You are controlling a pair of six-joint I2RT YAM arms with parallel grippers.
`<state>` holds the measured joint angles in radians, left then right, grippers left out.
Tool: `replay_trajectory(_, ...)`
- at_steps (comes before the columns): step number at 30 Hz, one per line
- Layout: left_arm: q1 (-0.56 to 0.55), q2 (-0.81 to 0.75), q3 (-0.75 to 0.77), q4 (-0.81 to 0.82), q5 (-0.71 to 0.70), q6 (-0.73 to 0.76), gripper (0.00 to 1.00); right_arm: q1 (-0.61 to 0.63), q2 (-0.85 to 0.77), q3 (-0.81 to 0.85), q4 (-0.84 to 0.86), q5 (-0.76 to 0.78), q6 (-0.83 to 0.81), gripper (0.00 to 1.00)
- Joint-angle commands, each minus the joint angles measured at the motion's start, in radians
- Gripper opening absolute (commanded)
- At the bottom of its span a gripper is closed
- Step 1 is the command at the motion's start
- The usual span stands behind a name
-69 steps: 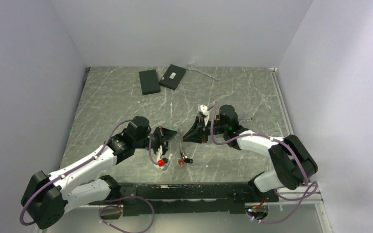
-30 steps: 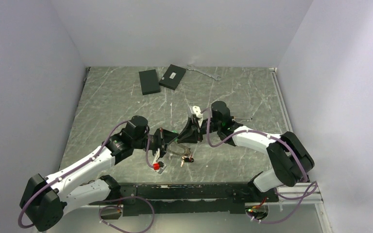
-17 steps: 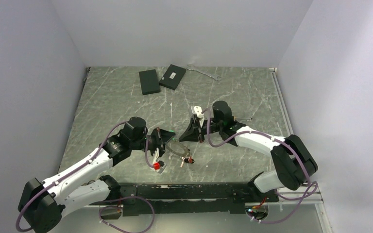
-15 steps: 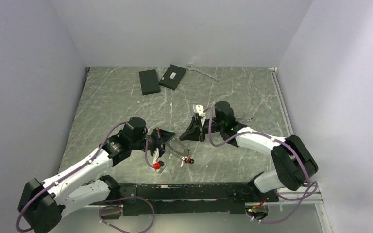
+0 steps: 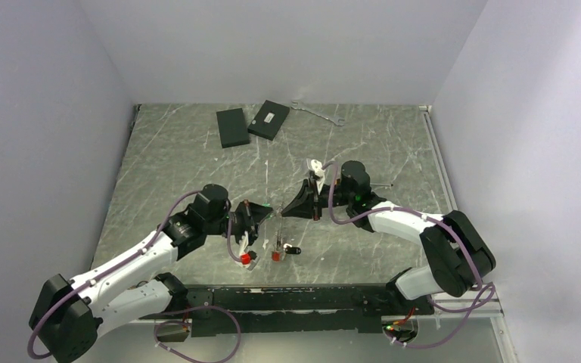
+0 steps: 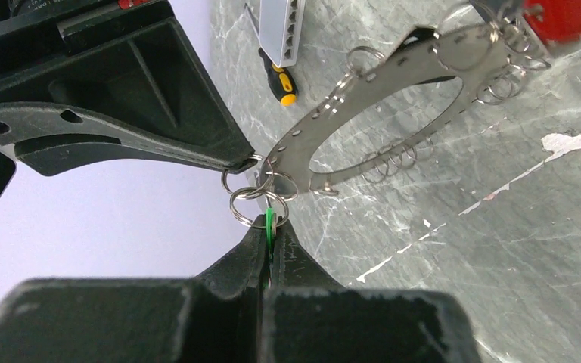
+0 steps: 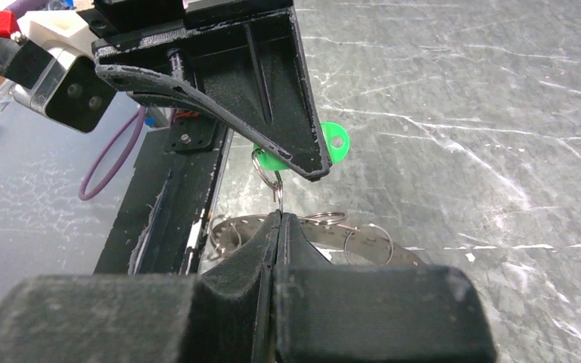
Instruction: Remove the keys from the keyring
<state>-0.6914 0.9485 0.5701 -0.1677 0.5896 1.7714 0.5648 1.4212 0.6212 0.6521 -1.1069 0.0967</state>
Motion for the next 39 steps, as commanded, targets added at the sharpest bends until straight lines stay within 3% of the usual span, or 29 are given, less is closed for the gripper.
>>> replay_trajectory(1,0.01,0.01,0.03,0.003,0.004,0.006,0.0,-0.017,-0.007,0.02,-0.018,-0.032,-0.071,0.0)
replay_trajectory(2,0.009,0.015,0.037,0.003,0.005,0.016,0.0,-0.016,-0.008,0.025,-0.05,-0.04,-0.102,0.0)
replay_trajectory(6,0.013,0.049,0.075,0.016,0.012,0.053,0.0,-0.005,-0.015,0.034,-0.203,-0.044,-0.271,0.19)
replay_trajectory(9,0.013,0.076,0.106,0.02,0.021,0.065,0.0,0.004,-0.017,0.048,-0.324,-0.041,-0.4,0.39)
replay_trajectory(12,0.013,0.085,0.113,0.003,0.043,0.098,0.0,0.006,-0.024,0.047,-0.339,-0.036,-0.414,0.51)
replay_trajectory(18,0.014,0.069,0.093,-0.042,0.093,0.2,0.0,0.007,-0.026,0.044,-0.258,-0.019,-0.357,0.54)
replay_trajectory(29,0.012,0.042,0.072,-0.064,0.141,0.234,0.0,0.055,0.012,0.073,-0.149,-0.008,-0.305,0.53)
replay_trajectory(37,0.012,0.038,0.068,-0.079,0.15,0.252,0.0,0.085,0.045,0.091,-0.1,-0.012,-0.258,0.5)
replay_trajectory(39,0.013,0.036,0.064,-0.075,0.151,0.246,0.0,0.086,0.049,0.087,-0.083,-0.015,-0.246,0.44)
